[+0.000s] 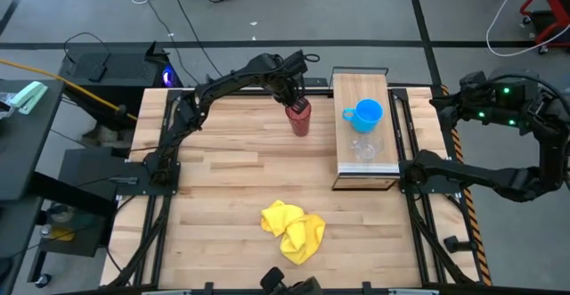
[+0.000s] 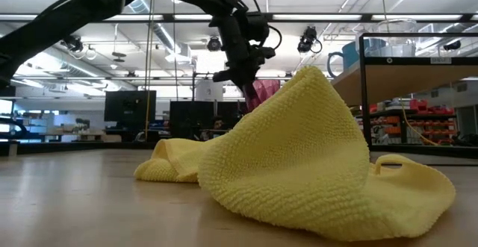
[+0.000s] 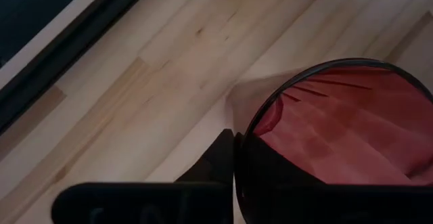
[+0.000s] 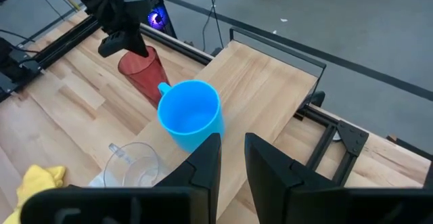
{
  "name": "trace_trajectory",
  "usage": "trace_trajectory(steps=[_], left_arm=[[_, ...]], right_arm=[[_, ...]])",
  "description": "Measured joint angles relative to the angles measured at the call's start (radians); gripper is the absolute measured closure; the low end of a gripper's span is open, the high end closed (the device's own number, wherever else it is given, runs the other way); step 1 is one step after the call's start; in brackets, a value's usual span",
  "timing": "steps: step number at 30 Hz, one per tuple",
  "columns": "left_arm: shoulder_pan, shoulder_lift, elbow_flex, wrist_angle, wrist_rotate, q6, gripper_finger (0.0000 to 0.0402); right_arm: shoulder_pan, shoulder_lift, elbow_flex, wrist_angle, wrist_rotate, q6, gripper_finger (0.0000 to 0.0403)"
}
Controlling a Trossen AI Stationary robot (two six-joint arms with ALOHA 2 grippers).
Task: Stack small to large cups/mugs on shelf
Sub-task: Put the red cup on the shelf
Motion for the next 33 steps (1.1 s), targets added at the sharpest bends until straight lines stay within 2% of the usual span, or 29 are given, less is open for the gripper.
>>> trace_trajectory(steps=[16,27,33], left_arm=[[-0.028,-0.036,0.008,-0.016,0.000,-0.024,0.0390],[-0.161,-0.064,0.016,-0.122,-0.001,0.000,0.0390],[-0.281,-0.108,0.039,-0.196,-0.056,-0.039,0.0390]], right_arm=[[0.000,0.000,0.000,0.000,-0.002,-0.011,0.0328],[0.000,0.000,0.000,-0.008,-0.089,-0.053,0.0328],[0.000,-0.001,0.000,-0.008,-0.236,-0.069,0.0328]])
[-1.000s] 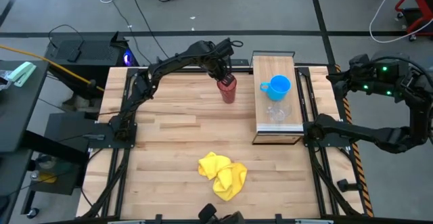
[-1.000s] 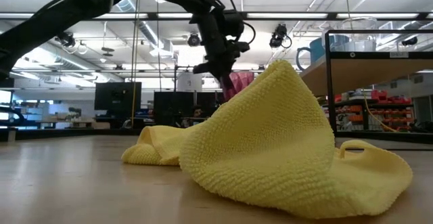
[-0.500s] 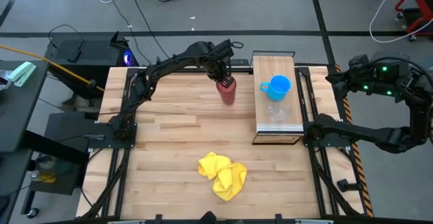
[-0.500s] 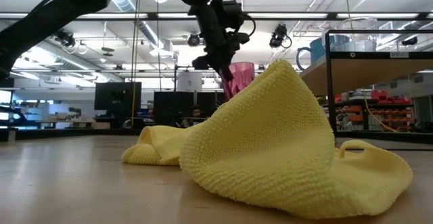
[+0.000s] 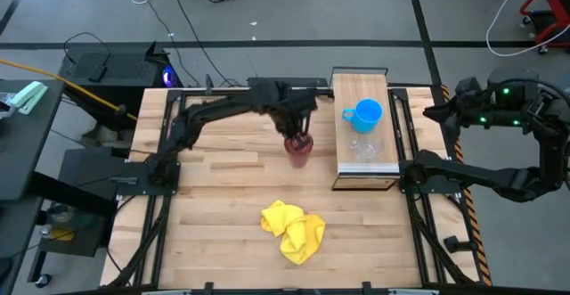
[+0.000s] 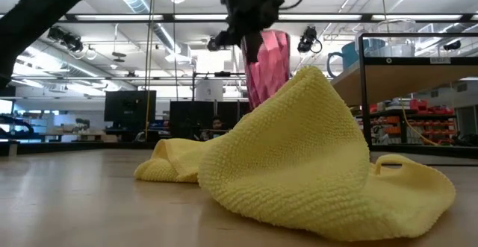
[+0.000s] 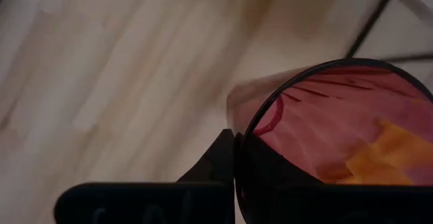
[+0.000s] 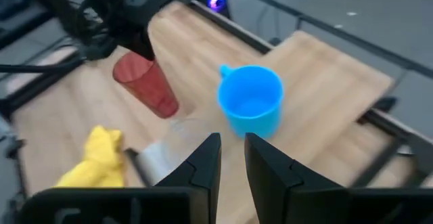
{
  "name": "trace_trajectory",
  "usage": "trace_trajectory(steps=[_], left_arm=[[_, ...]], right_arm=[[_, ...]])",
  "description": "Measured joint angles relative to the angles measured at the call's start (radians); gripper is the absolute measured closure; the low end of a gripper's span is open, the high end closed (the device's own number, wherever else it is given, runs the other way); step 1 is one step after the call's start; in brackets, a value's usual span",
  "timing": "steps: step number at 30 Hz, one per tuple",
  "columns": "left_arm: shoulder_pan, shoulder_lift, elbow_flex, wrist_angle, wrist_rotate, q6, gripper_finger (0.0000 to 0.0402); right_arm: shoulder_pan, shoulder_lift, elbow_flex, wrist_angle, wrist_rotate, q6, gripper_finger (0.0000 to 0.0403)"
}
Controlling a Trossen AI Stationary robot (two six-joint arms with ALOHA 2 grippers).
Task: Stack small to large cups/mugs on shelf
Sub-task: Put the red cup on the shelf
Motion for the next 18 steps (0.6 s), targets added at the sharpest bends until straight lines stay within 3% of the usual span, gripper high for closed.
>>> trace_trajectory(steps=[4,9,18], left_arm=[[-0.091,-0.024,-0.001,-0.034,-0.035,-0.051,0.0390],[-0.196,-0.033,0.001,-0.003,-0.034,-0.157,0.0390],[-0.341,-0.033,0.001,0.150,-0.024,-0.301,0.0390]], right_arm=[[0.000,-0.019,0.000,0.000,-0.073,0.016,0.0328],[0.000,-0.073,0.000,0.000,-0.283,-0.013,0.0328],[0.000,-0.234,-0.061,0.000,-0.438,0.117,0.0328]])
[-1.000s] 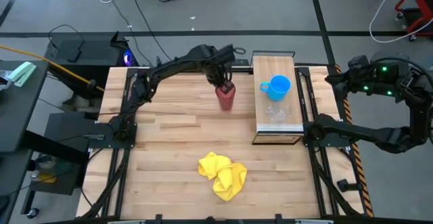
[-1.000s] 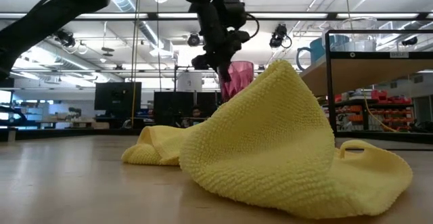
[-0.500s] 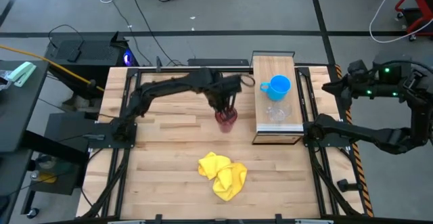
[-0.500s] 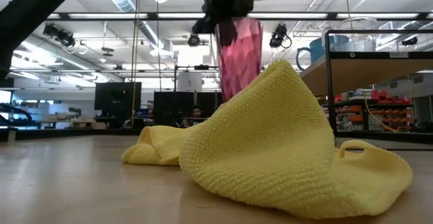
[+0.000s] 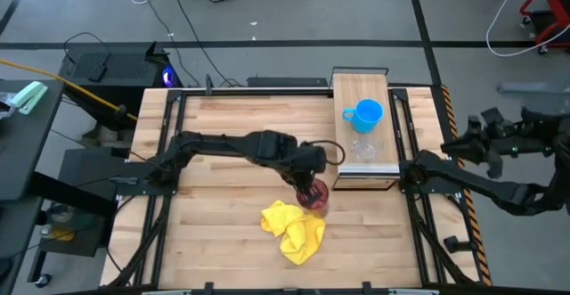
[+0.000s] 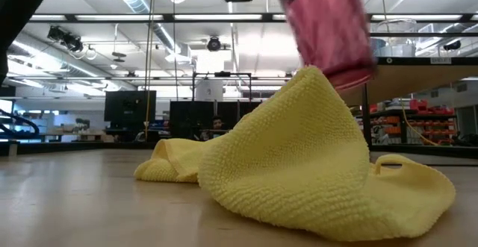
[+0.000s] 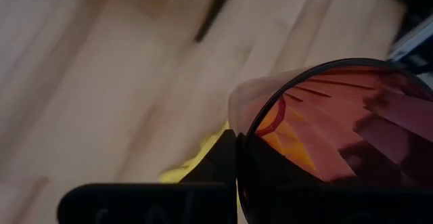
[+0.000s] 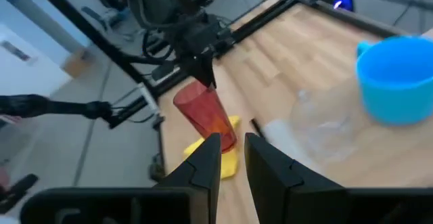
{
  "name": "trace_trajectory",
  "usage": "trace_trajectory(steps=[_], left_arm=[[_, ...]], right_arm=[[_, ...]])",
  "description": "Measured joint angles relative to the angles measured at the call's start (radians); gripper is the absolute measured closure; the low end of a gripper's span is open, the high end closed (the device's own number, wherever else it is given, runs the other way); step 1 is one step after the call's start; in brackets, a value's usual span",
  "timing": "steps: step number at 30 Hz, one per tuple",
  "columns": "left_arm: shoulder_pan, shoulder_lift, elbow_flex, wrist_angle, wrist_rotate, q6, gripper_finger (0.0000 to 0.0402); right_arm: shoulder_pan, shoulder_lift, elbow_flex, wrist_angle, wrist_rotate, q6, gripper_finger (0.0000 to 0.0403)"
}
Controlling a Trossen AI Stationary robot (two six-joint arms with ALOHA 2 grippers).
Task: Stack small to large cups/mugs on shelf
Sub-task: Put the red cup on the shelf
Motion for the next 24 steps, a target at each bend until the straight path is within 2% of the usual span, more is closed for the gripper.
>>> trace_trajectory(steps=[10,17,19,22,24], left_arm=[[-0.034,0.000,0.000,0.064,-0.003,-0.063,0.0390],[-0.032,0.002,0.000,0.064,-0.004,-0.080,0.0390],[-0.030,0.002,0.000,0.064,-0.004,-0.080,0.0390],[-0.024,0.002,0.000,0.064,-0.005,-0.080,0.0390],[-0.021,0.002,0.000,0.064,-0.009,-0.079,0.0390]], right_arm=[[0.000,-0.233,-0.208,-0.001,-0.151,0.105,0.0332],[-0.009,-0.320,-0.299,-0.001,-0.209,0.151,0.0351],[-0.015,-0.316,-0.303,-0.001,-0.161,0.124,0.0355],[-0.004,-0.283,-0.291,-0.001,-0.008,0.074,0.0362],[0.019,-0.251,-0.275,0.001,0.051,0.046,0.0366]])
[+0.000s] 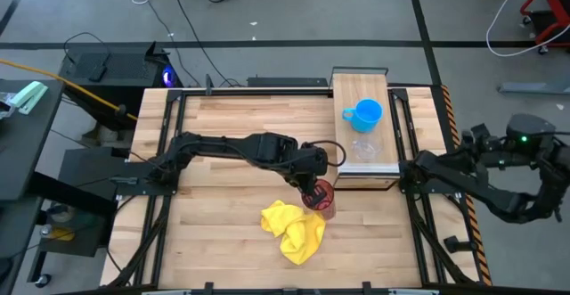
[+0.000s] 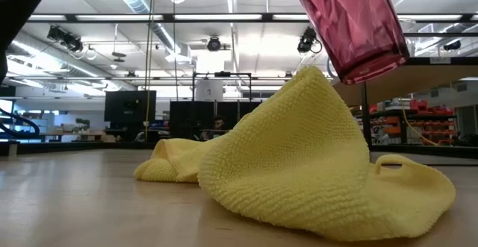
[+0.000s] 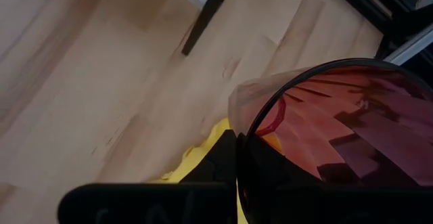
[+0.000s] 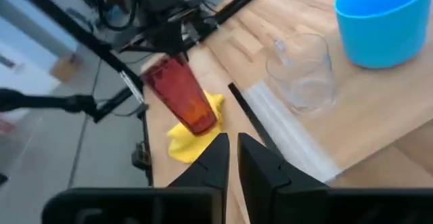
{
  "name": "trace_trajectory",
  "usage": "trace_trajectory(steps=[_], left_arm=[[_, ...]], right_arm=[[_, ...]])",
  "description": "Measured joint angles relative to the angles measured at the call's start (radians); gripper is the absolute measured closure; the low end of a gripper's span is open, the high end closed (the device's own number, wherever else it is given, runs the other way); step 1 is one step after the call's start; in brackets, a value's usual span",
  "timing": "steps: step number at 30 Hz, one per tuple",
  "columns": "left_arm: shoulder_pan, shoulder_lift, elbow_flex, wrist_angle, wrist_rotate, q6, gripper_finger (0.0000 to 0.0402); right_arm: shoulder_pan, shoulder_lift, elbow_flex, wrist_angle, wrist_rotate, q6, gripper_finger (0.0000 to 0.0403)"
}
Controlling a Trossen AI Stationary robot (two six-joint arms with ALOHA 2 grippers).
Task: Stack small to large cups/mugs on shelf
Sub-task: Put the red cup on the shelf
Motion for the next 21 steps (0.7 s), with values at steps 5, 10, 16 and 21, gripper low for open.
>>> trace_trajectory(steps=[5,10,16,21], left_arm=[[0.005,0.000,0.000,-0.002,0.000,0.001,0.0389],[0.008,0.000,0.000,-0.022,0.001,0.017,0.0390],[0.015,0.000,0.000,-0.022,0.000,0.028,0.0390],[0.027,0.000,0.000,-0.022,0.000,0.044,0.0390]], right_arm=[[0.088,0.094,0.047,0.101,0.026,-0.006,0.0372],[0.183,0.183,0.162,0.264,0.145,-0.007,0.0377],[0.328,0.268,0.313,0.325,0.296,-0.034,0.0379],[0.475,0.339,0.427,0.328,0.444,-0.083,0.0379]])
